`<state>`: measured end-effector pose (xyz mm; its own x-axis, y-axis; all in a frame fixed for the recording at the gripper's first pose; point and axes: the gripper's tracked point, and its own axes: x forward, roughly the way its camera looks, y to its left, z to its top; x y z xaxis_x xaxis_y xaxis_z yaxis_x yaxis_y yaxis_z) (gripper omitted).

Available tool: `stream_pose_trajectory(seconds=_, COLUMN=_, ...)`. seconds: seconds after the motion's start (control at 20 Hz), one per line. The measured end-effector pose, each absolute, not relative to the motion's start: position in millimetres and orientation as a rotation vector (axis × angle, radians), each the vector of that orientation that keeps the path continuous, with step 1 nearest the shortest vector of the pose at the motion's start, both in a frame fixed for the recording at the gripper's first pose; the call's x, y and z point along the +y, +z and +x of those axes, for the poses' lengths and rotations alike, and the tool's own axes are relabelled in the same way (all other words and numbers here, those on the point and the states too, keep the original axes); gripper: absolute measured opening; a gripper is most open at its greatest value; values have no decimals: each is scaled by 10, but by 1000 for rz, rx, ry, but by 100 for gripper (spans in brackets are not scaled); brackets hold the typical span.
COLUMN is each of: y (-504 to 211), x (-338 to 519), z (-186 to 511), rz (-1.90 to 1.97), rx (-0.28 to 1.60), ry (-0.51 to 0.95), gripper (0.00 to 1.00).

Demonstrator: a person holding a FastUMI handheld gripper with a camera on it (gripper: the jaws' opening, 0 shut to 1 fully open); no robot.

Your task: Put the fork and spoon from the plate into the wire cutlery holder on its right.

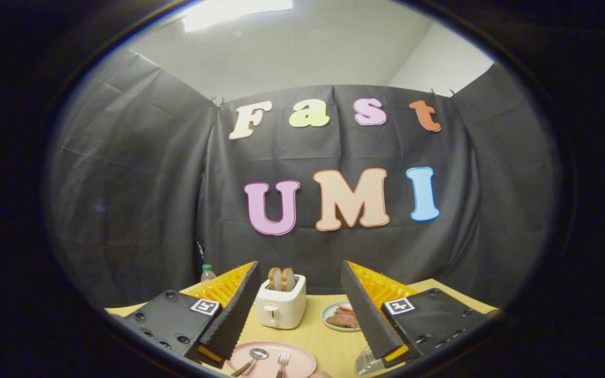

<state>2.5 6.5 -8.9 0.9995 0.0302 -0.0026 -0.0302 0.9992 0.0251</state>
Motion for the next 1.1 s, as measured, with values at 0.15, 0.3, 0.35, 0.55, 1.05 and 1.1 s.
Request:
stream_pose_trajectory(seconds=0.15, y=-131, x=93, z=33, rz=28, rx=9, ry=41, gripper=97)
stream_pose_trajectory(seconds=0.3, y=-194, x=144, z=38, rz=36, rx=12, ry=58, gripper=97)
stream_pose_trajectory(seconds=0.35, y=-223, x=147, z=41, rz=37, rx=15, ry=59, gripper=97)
stream_pose_trajectory(seconds=0.55, y=-372, x=163, z=48, rz=36, rx=37, ry=68, gripper=97)
stream_pose_trajectory(seconds=1.05, y=-1048, x=217, z=78, rz=11, rx=185, ry=102, gripper=98)
stream_pose_trajectory(seconds=1.1, y=-1144, x=231, z=72, rz=7, rx=211, ry=108, gripper=98)
